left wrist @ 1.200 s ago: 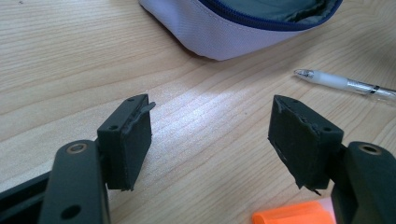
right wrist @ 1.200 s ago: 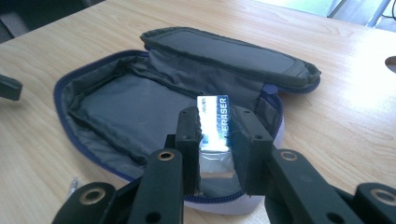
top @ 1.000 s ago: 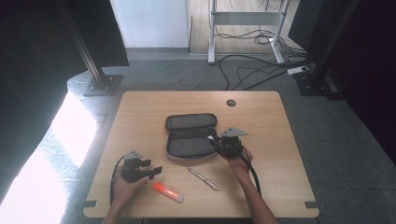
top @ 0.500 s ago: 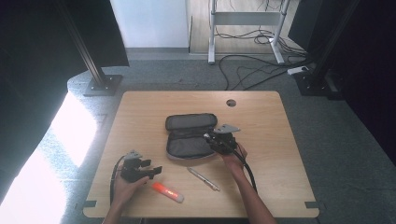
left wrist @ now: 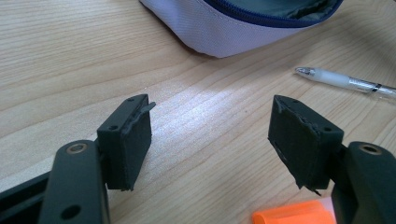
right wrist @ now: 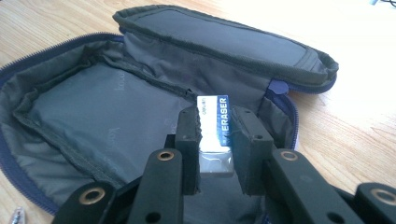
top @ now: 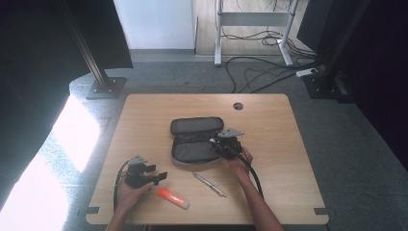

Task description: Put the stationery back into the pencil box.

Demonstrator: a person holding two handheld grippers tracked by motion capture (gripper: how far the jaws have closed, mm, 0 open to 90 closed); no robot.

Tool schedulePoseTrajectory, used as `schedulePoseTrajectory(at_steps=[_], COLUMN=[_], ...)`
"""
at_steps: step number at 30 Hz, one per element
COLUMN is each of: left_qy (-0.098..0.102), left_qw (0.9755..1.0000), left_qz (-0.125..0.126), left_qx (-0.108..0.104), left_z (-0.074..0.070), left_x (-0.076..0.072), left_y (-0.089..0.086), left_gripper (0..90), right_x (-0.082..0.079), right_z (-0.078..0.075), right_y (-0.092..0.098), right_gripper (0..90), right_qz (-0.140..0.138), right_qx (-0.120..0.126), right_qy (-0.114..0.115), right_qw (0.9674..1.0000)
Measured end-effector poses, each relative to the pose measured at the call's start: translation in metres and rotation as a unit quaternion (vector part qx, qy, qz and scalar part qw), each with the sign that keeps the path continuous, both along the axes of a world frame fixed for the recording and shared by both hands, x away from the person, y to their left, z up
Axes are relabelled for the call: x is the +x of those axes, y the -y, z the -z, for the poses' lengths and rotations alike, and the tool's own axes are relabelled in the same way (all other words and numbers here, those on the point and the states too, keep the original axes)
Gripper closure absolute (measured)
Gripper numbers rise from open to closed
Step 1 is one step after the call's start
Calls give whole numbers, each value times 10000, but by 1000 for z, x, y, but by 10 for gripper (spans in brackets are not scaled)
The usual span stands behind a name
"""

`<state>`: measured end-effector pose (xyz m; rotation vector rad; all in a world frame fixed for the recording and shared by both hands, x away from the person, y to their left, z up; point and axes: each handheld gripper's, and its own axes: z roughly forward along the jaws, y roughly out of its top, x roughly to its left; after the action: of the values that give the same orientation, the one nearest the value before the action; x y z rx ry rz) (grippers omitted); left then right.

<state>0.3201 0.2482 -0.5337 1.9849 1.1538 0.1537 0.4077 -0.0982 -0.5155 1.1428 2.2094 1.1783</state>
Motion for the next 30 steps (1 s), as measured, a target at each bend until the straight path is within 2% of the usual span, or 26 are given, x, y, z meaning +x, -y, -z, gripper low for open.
schedulePoseTrajectory(at_steps=[15, 21, 30], left_qy=[-15, -21, -18], left_qw=[10000, 10000, 10000], left_qz=[18, 15, 12], left_qx=[18, 15, 15], left_z=[1, 1, 0], left_x=[0, 0, 0], left_y=[1, 1, 0], left_gripper=[305, 305, 305], right_x=[3, 2, -3], right_z=[7, 7, -1], right_y=[-4, -4, -2], right_gripper=[717, 664, 590], right_qz=[-1, 22, 29], right_qx=[-273, -393, -260], right_qy=[8, 98, 187], right_qw=[9996, 9992, 9995])
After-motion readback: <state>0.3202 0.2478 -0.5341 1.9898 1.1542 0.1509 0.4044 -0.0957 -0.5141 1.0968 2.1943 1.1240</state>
